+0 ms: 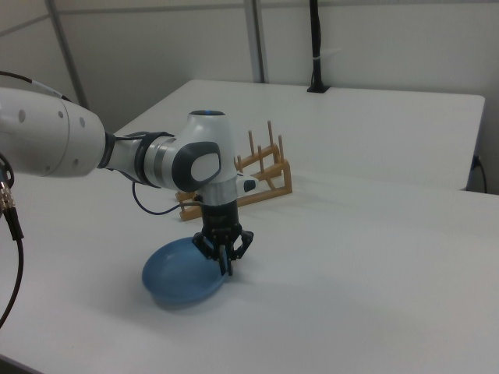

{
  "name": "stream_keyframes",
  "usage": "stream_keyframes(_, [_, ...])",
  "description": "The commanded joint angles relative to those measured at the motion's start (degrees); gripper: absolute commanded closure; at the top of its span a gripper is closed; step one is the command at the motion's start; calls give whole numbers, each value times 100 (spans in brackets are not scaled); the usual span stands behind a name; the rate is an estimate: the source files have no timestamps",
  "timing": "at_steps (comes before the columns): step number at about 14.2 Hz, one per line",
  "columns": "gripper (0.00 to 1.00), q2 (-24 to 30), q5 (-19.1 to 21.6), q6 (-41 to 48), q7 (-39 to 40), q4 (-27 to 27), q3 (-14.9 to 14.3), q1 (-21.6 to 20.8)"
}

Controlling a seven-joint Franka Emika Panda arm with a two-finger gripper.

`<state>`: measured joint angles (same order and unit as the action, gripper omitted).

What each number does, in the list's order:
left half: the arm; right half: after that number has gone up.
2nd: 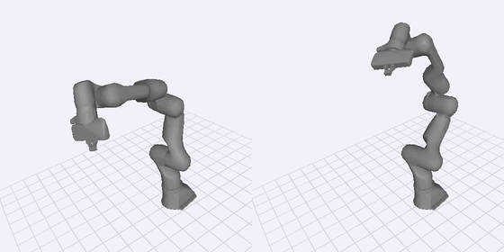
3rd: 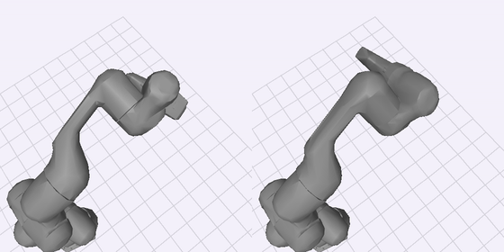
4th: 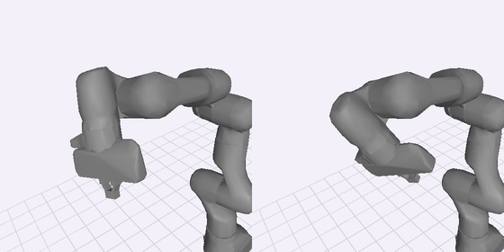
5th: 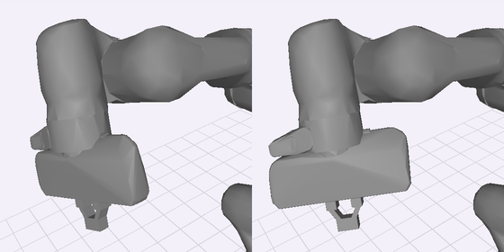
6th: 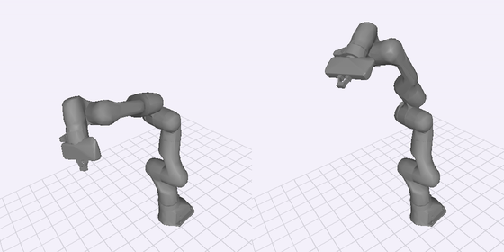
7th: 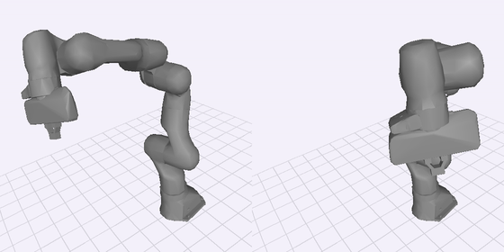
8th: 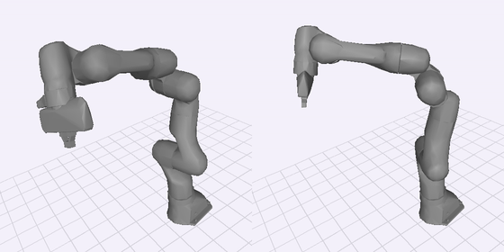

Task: Place plate in plate rack
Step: 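Lower the gripper and close it on the plate's rim, then lift the plate by its rim and tilt it upright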

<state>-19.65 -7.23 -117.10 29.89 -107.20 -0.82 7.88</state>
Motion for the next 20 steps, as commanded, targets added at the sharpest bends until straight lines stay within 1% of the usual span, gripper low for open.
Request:
stream_keyframes(1, [100, 22, -103, -138, -378, 77, -6, -138])
stream_keyframes(3, [100, 84, -86, -24, -475, 340, 11, -234])
stream_keyframes(5, [100, 145, -86, 152, -808, 550, 20, -366])
stream_keyframes(7, [100, 224, -77, 432, -906, 822, 20, -454])
stream_keyframes(12, [100, 286, 19, 1022, -1160, 1745, 38, -507])
stream_keyframes(15, [100, 286, 90, 996, -1520, 2132, 38, -507])
stream_keyframes(17, [100, 286, 90, 961, -1582, 2203, 38, -559])
stream_keyframes(18, [100, 269, 73, 891, -1870, 2378, 38, -629])
stream_keyframes(19, [100, 260, 64, 586, -2169, 2501, 38, -639])
stream_keyframes(20, [100, 260, 20, 139, -2520, 2503, 29, -665])
